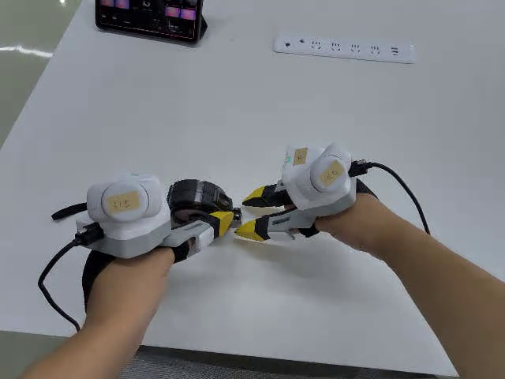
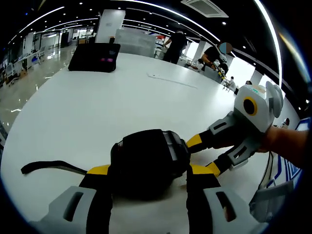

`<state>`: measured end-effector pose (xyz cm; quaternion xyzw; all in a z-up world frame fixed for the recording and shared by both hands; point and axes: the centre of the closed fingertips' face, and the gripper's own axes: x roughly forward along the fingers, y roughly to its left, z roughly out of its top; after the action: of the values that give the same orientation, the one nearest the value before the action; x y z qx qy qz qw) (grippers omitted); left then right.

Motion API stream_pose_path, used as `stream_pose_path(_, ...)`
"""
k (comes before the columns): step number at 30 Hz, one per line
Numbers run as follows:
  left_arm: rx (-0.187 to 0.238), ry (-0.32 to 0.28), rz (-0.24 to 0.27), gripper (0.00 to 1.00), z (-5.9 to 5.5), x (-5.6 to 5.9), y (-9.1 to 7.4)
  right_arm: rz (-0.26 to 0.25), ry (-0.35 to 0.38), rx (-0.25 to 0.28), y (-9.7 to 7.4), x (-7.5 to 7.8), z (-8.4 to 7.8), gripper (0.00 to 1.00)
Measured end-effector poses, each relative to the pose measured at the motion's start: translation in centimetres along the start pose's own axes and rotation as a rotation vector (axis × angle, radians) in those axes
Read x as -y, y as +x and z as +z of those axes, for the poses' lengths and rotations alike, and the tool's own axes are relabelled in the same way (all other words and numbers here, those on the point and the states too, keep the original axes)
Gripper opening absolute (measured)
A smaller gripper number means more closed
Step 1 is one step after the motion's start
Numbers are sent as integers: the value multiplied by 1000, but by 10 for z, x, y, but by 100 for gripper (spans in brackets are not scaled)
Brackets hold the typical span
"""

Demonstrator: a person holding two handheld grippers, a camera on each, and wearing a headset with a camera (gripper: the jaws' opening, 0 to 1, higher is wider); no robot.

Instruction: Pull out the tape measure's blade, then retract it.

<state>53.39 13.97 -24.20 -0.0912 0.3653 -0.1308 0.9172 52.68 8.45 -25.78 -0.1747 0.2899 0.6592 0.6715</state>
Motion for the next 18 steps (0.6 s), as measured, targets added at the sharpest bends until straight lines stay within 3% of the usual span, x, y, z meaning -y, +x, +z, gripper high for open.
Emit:
stream_pose_path(10, 13, 35, -37, 62, 5, 5, -5, -33, 20, 7, -6, 1, 2, 35)
stream_pose_path(18, 19, 53, -41, 63, 7, 3, -8, -48, 24, 18, -10, 0, 3, 37)
